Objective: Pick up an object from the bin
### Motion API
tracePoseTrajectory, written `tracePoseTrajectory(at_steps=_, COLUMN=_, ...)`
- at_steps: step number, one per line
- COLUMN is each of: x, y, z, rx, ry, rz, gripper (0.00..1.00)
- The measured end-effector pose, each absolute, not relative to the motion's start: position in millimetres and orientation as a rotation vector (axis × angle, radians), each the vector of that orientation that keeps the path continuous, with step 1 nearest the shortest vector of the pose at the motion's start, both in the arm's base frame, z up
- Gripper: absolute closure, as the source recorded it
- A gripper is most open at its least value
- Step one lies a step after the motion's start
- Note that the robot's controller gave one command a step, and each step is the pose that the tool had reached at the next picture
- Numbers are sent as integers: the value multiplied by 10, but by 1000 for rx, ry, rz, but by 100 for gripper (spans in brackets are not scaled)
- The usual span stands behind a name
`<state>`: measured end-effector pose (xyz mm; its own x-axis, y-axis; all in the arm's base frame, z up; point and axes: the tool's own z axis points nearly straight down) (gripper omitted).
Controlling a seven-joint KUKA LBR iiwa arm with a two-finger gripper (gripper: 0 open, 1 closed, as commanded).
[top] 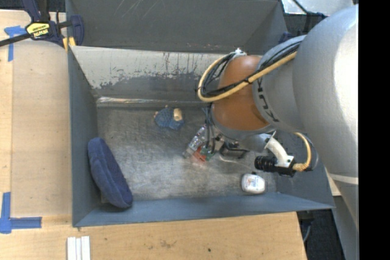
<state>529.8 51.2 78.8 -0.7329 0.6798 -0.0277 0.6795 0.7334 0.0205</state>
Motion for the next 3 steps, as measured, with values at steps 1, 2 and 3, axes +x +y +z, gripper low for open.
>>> tracePoseTrajectory(at_steps=1, x=5305, y=487, z=1011, rx=1102, ry=2937, rz=2, gripper=100)
tracePoseTrajectory(at_steps=2, x=5294, y=489, z=992, rx=1102, ry=2941, rz=-1, gripper=0)
tracePoseTrajectory(at_steps=3, x=5331, y=63, z=746, rx=1514, ry=2753, rz=19, gripper=0)
